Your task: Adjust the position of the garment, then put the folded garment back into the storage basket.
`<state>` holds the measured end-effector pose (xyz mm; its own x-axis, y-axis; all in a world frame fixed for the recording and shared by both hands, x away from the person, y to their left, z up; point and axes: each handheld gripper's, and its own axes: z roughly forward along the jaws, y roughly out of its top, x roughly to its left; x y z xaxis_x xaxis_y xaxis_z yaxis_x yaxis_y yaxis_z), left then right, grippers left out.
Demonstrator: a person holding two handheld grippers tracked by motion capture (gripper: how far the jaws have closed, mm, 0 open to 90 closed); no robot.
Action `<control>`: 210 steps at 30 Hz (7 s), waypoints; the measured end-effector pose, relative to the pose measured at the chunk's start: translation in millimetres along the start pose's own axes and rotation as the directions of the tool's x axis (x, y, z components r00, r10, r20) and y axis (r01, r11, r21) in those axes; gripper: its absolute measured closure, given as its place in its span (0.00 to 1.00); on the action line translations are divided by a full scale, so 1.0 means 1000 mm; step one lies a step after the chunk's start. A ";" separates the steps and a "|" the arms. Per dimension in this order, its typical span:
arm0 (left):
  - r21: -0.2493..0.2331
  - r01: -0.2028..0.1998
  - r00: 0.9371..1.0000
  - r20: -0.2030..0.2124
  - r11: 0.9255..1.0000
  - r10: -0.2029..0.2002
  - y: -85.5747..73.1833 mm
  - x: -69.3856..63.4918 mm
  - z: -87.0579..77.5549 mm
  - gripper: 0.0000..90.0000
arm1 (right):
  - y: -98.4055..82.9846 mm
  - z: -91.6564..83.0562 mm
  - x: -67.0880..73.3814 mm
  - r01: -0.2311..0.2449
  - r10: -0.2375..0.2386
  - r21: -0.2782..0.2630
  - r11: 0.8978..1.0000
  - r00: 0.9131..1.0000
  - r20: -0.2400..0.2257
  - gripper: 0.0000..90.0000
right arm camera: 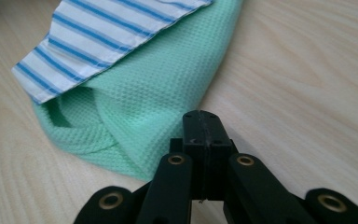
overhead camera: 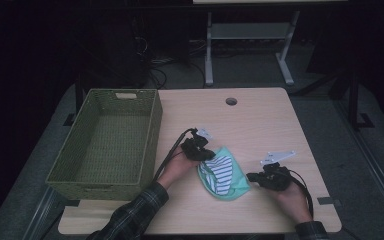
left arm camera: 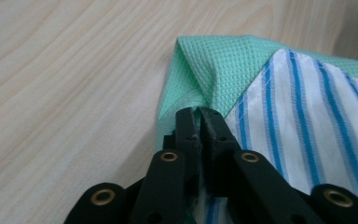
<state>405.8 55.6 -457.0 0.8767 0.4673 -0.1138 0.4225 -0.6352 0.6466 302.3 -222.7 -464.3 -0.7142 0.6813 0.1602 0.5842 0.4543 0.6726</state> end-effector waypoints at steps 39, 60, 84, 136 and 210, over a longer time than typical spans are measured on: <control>-0.003 -0.094 0.994 0.062 0.996 0.094 0.004 -0.051 -0.060 0.21 | -0.027 -0.009 -0.038 -0.091 0.116 -0.099 0.991 0.953 0.280 0.15; 0.106 -0.172 0.984 0.053 0.979 0.167 -0.015 -0.061 -0.043 0.16 | -0.027 -0.009 -0.038 -0.094 0.118 -0.098 0.991 0.952 0.283 0.14; 0.213 -0.214 0.977 0.057 0.953 0.206 -0.021 -0.061 -0.013 0.17 | -0.026 -0.008 -0.038 -0.099 0.124 -0.099 0.990 0.950 0.287 0.14; 0.148 -0.169 0.981 0.115 0.974 0.153 -0.004 -0.056 -0.033 0.90 | -0.026 -0.008 -0.039 -0.105 0.129 -0.099 0.990 0.948 0.290 0.14; -0.009 -0.065 0.996 -0.060 0.998 0.064 0.016 -0.005 -0.203 0.90 | -0.026 -0.008 -0.038 -0.108 0.132 -0.099 0.989 0.948 0.289 0.14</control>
<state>361.6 168.1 -293.6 0.8867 0.4615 -0.0266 0.3627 -0.6589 0.6591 311.2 -265.6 -481.9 -0.4885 0.8720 0.0317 0.6168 0.3193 0.7194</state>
